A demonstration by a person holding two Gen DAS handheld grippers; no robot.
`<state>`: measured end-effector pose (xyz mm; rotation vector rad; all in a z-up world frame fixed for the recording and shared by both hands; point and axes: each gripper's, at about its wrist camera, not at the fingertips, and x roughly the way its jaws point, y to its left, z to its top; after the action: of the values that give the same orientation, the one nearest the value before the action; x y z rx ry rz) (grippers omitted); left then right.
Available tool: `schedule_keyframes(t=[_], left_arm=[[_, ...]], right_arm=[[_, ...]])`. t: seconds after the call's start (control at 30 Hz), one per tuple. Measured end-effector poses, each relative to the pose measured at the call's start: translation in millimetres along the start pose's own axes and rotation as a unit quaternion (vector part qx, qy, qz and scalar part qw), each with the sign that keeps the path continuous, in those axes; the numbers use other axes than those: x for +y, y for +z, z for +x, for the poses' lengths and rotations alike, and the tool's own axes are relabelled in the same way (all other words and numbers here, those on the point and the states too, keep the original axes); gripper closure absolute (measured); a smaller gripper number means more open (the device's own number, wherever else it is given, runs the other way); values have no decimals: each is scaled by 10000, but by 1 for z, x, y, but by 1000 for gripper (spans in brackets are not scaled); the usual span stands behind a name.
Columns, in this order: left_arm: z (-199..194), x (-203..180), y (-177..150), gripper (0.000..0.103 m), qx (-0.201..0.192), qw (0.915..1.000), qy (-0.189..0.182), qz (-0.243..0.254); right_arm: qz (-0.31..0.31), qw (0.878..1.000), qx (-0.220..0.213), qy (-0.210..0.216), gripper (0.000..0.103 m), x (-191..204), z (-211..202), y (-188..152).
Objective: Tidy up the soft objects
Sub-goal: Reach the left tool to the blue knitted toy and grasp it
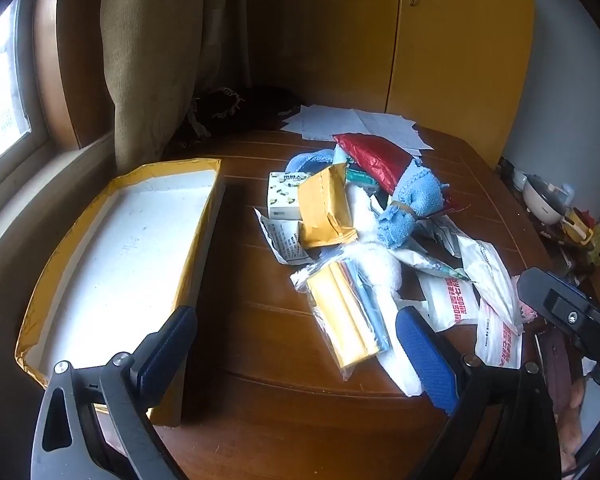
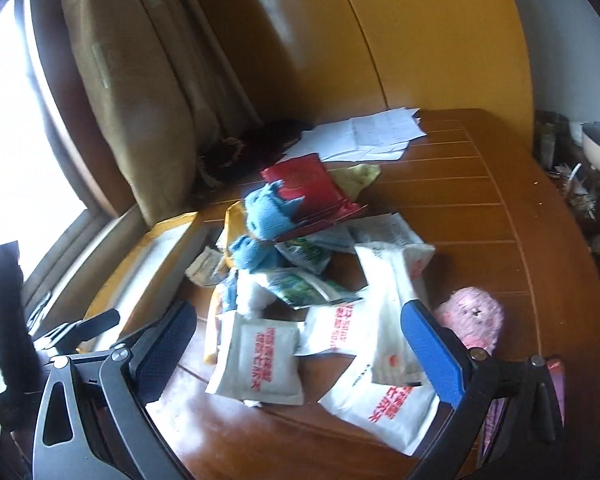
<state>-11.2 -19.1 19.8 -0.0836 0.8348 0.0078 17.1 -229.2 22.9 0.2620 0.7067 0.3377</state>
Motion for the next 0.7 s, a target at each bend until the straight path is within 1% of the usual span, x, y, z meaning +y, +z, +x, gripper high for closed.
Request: schedule_keyframes(t=[0.07, 0.1, 0.17, 0.2, 0.23, 0.33, 0.4, 0.43, 0.47, 0.53, 0.6, 0.67, 0.7], left_arm=[[2, -1, 3, 2, 28, 10000, 4, 53], [2, 0, 4, 2, 20, 10000, -56, 43], [2, 1, 6, 2, -53, 9999, -115, 29], [3, 1, 7, 2, -96, 9999, -116, 12], [3, 1, 8, 2, -140, 9999, -89, 23], [9, 0, 13, 2, -122, 9999, -88, 58], [11, 0, 17, 2, -133, 9998, -115, 64], [12, 1, 19, 2, -126, 9998, -131, 68], [14, 1, 21, 2, -110, 9998, -168, 48], [18, 2, 26, 2, -56, 9995, -315, 18], [21, 0, 31, 2, -13, 9989, -472, 15], [24, -4, 38, 3, -38, 9982, -600, 82], [25, -7, 41, 7, -45, 9978, -651, 146]], right_arm=[[72, 9993, 62, 360, 1, -4, 1, 4], [161, 9987, 55, 491, 1, -7, 1, 6], [254, 9985, -85, 477, 4, -10, -1, 7], [201, 9986, -223, 442, 7, -8, -4, 7], [113, 9986, -293, 432, 7, -5, -6, 8], [192, 9967, -452, 643, 7, -2, -9, 9], [358, 9957, -409, 750, 7, -5, -7, 11], [401, 9961, -321, 711, 7, -7, -4, 13], [460, 9972, -156, 565, 7, -11, 2, 16], [602, 9978, 42, 268, 7, -19, 10, 17], [683, 9976, 125, 70, 7, -27, 18, 19], [824, 9964, 187, -87, 14, -35, 25, 20], [948, 9951, 243, -132, 21, -40, 30, 21]])
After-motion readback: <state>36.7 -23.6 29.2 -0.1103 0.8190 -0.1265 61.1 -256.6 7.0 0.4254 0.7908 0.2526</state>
